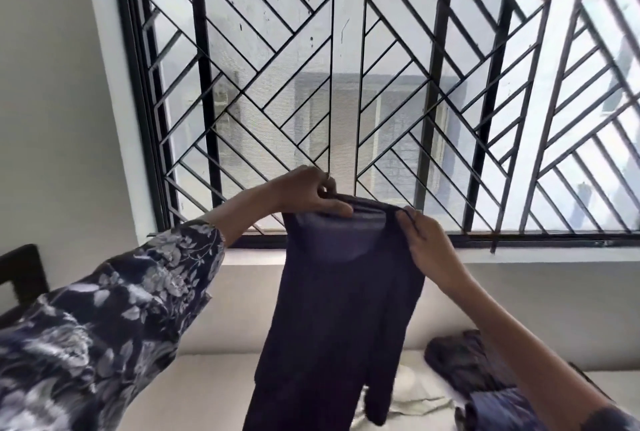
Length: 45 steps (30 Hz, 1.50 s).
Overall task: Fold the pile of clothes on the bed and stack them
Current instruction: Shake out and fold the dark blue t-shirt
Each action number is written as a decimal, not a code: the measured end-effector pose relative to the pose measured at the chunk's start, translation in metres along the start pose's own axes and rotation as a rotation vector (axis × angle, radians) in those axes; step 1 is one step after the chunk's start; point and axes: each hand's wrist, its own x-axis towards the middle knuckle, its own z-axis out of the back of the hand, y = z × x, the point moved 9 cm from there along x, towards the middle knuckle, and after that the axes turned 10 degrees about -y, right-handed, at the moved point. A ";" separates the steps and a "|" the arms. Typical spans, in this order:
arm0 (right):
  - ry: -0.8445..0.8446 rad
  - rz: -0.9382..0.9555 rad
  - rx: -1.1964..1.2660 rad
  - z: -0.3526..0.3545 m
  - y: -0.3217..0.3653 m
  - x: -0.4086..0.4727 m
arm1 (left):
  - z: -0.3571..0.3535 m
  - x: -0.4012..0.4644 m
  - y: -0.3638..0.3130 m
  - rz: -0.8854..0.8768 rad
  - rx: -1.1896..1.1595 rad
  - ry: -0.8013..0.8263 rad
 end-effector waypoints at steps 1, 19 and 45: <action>0.006 -0.017 0.046 0.002 0.004 0.003 | 0.000 -0.005 -0.002 -0.008 0.047 0.021; 0.314 -0.061 -0.202 0.079 0.007 0.046 | -0.043 -0.017 0.037 0.347 -0.433 -0.075; 0.288 -0.285 0.079 0.116 -0.052 0.056 | -0.054 -0.015 0.018 0.386 -0.799 -0.125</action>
